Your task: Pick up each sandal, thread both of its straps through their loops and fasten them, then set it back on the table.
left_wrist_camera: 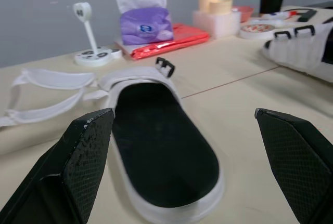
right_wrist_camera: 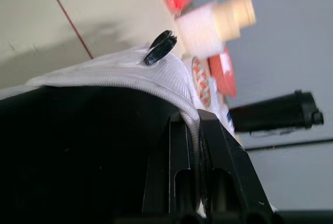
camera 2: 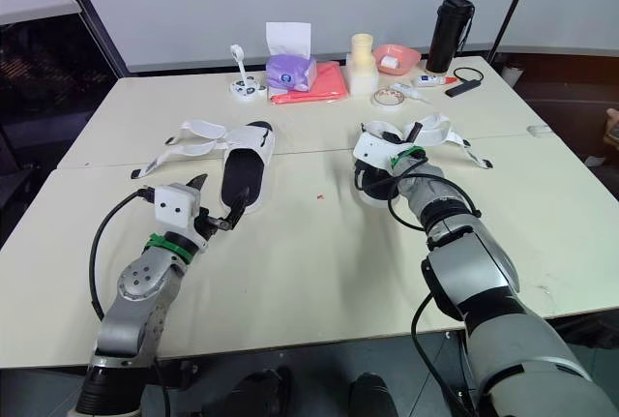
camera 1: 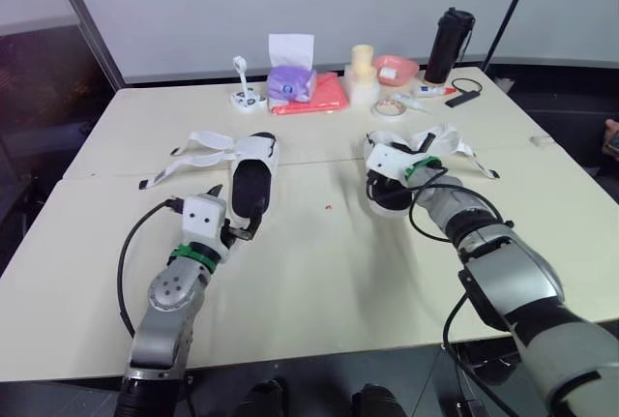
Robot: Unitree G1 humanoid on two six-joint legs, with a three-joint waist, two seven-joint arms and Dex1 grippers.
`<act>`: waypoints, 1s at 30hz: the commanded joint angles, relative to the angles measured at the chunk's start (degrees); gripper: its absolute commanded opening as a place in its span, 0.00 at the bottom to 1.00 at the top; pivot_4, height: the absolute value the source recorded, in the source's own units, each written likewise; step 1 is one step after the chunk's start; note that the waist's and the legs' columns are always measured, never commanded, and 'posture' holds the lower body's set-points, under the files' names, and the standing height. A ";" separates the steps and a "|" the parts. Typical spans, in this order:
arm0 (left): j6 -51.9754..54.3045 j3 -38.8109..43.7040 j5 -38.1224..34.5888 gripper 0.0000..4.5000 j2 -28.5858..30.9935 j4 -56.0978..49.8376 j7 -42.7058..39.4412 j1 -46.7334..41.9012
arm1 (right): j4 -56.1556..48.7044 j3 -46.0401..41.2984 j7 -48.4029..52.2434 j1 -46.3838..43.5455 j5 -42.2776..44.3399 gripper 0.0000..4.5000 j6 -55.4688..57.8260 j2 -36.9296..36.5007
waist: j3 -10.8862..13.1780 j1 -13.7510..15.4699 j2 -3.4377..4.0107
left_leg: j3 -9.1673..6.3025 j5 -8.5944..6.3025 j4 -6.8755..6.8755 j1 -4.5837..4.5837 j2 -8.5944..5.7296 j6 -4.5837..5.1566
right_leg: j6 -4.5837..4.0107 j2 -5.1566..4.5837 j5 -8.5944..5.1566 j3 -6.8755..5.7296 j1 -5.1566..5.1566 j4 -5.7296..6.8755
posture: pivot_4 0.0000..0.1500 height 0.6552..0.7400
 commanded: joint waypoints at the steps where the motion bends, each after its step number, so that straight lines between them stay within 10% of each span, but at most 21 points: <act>1: 0.39 -0.06 -2.29 1.00 0.48 -2.23 -2.06 -0.90 | -8.31 -2.87 4.10 1.20 3.91 0.01 -9.35 -3.74 | 0.00 -0.26 0.00 | 0.01 0.00 0.00 0.00 0.00 0.00 | 0.00 0.00 0.00 0.01 0.00 0.00 | 1.00 1.00; 12: -0.57 0.79 -3.46 1.00 2.74 2.64 -6.36 -5.44 | -49.18 -3.36 38.88 22.01 23.90 0.01 -35.72 -22.39 | 0.07 -0.47 0.08 | 0.05 -0.13 0.15 0.02 0.11 0.22 | -0.02 0.12 0.04 0.00 0.07 0.00 | 1.00 1.00; 30: -0.98 -0.19 -2.75 1.00 1.72 0.58 -5.26 -4.02 | -24.96 -3.63 20.56 9.04 -11.08 0.01 -66.19 -17.58 | 0.08 -0.15 0.06 | 0.00 0.03 0.12 0.10 0.55 -0.05 | -0.33 0.68 0.21 0.15 0.01 0.03 | 1.00 1.00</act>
